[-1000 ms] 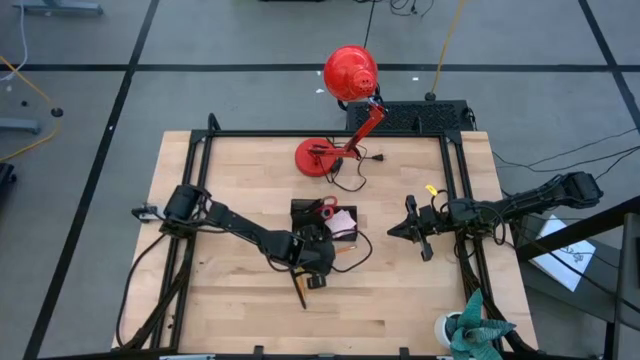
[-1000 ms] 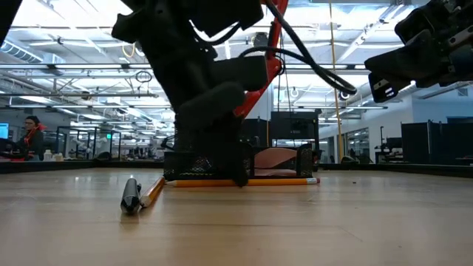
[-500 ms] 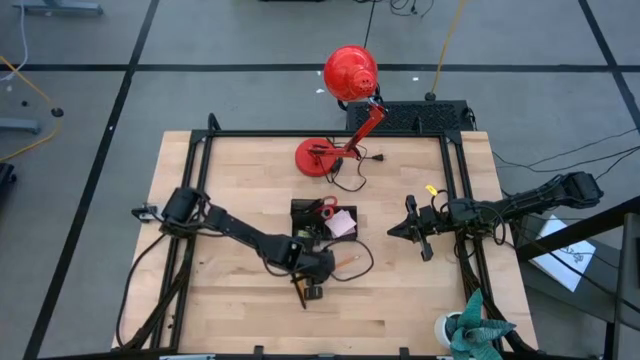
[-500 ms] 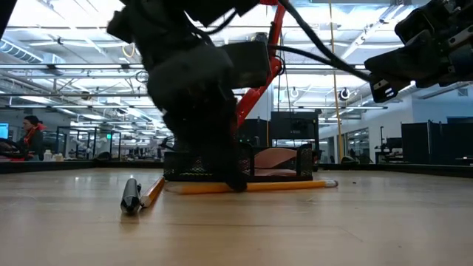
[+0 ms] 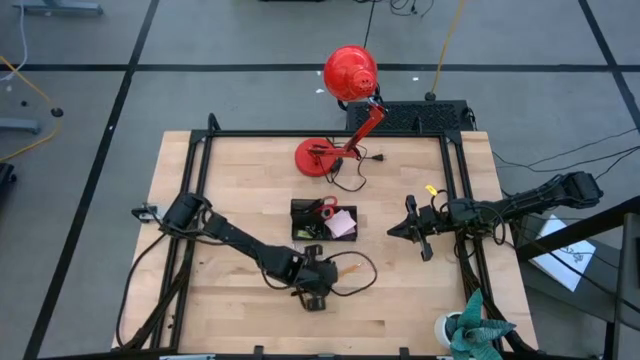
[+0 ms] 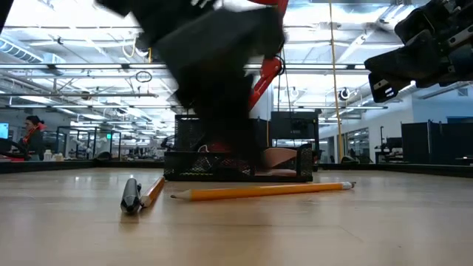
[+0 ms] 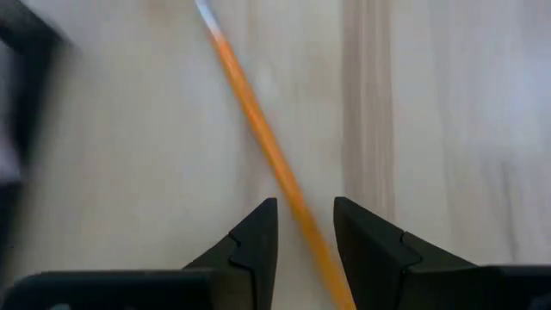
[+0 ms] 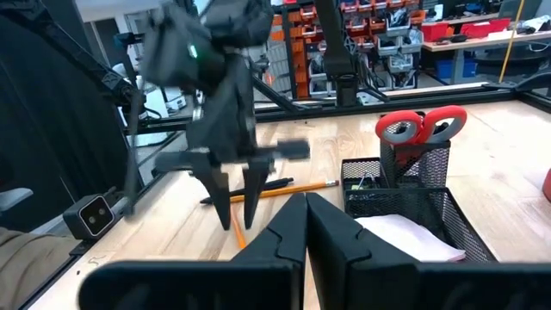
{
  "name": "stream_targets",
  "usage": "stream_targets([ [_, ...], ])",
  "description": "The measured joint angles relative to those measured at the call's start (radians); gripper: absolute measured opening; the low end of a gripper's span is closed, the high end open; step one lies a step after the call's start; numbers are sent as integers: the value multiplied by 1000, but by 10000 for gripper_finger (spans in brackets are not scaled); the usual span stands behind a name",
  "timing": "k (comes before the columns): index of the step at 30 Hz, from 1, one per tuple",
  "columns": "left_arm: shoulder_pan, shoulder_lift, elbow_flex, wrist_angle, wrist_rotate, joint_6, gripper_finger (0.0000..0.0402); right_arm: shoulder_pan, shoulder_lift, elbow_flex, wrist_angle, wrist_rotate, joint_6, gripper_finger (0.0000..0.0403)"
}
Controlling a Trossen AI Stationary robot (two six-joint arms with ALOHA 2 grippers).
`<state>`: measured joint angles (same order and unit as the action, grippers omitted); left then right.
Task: Pick and place office supplies into organizer
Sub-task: Put the right yellow pencil into the desk organizer
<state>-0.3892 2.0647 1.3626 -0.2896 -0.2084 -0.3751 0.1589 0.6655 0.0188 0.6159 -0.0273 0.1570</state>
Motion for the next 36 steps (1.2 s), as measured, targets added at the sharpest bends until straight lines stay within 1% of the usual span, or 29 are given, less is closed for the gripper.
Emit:
stream_targets([
  [2, 11, -6, 58, 4, -56, 3, 122, 0, 0, 0, 2, 0, 0, 4],
  [6, 32, -3, 152, -32, -115, 14, 122, 0, 0, 0, 2, 0, 0, 4],
  [11, 60, 14, 197, -35, -134, -4, 122, 0, 0, 0, 3, 0, 0, 4],
  [15, 70, 96, 232, -41, -167, -32, 122, 0, 0, 0, 4, 0, -1, 4],
  [17, 64, 155, 273, -35, -174, -36, 122, 0, 0, 0, 2, 0, -1, 4],
  [20, 59, 217, 340, -115, -196, -57, 122, 0, 2, 0, 1, 0, -4, 4],
  [23, 59, 261, 392, -169, -197, -70, 122, 0, 3, 0, -2, 0, -4, 4],
  [25, 60, 276, 415, -174, -189, -65, 122, 0, 3, 0, -7, 0, -4, 4],
  [30, 57, 288, 417, -206, -182, -64, 122, 0, 7, 0, -4, 0, -4, 4],
  [36, 61, 302, 418, -255, -148, -78, 122, 0, 9, 0, -2, 0, -4, 4],
])
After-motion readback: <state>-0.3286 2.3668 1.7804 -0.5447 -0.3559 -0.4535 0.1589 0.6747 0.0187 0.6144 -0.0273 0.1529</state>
